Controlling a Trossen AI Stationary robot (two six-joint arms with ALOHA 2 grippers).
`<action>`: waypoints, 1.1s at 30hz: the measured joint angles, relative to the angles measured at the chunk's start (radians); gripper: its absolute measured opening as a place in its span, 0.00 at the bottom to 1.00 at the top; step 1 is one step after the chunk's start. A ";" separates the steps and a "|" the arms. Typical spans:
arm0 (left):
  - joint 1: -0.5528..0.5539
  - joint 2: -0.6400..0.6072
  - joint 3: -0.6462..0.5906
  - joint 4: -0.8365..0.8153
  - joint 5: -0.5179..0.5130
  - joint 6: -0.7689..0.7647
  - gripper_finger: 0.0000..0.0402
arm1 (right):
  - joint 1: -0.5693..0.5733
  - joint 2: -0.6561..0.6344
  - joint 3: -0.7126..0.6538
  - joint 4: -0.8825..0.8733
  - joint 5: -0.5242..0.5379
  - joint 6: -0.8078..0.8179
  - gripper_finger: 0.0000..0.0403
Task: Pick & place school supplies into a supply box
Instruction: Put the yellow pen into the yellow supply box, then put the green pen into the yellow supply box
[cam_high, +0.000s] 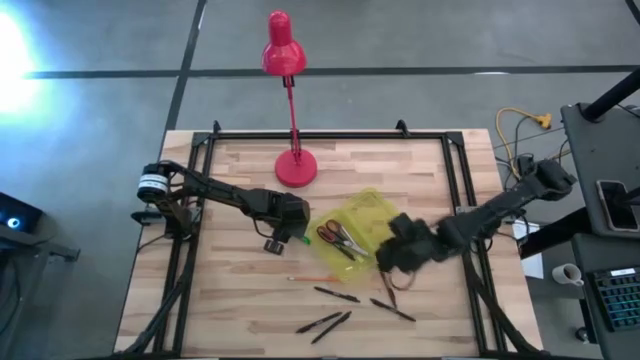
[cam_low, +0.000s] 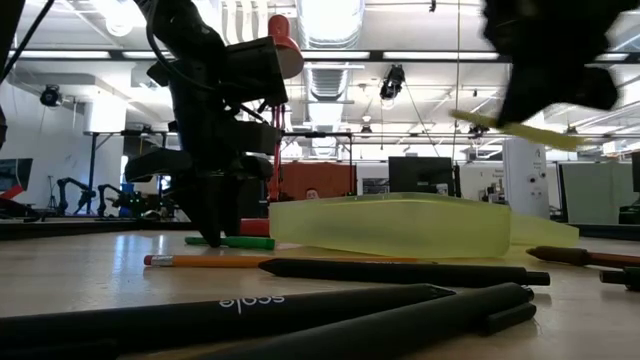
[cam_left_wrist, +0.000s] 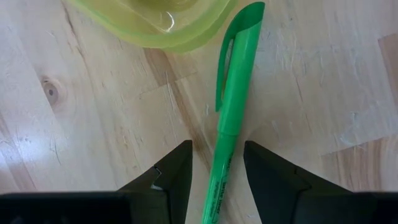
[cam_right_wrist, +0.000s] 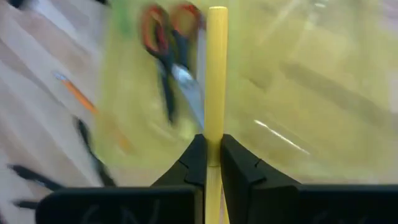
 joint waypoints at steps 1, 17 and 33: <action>0.000 0.000 0.000 0.000 0.000 0.000 0.33 | -0.040 0.008 0.001 0.057 -0.022 -0.057 0.03; 0.000 0.000 0.000 0.002 -0.001 0.000 0.33 | -0.223 0.291 0.004 0.437 -0.329 -0.034 0.20; -0.003 0.000 -0.003 0.006 0.014 0.028 0.18 | -0.219 0.219 0.005 0.492 -0.314 -0.117 0.42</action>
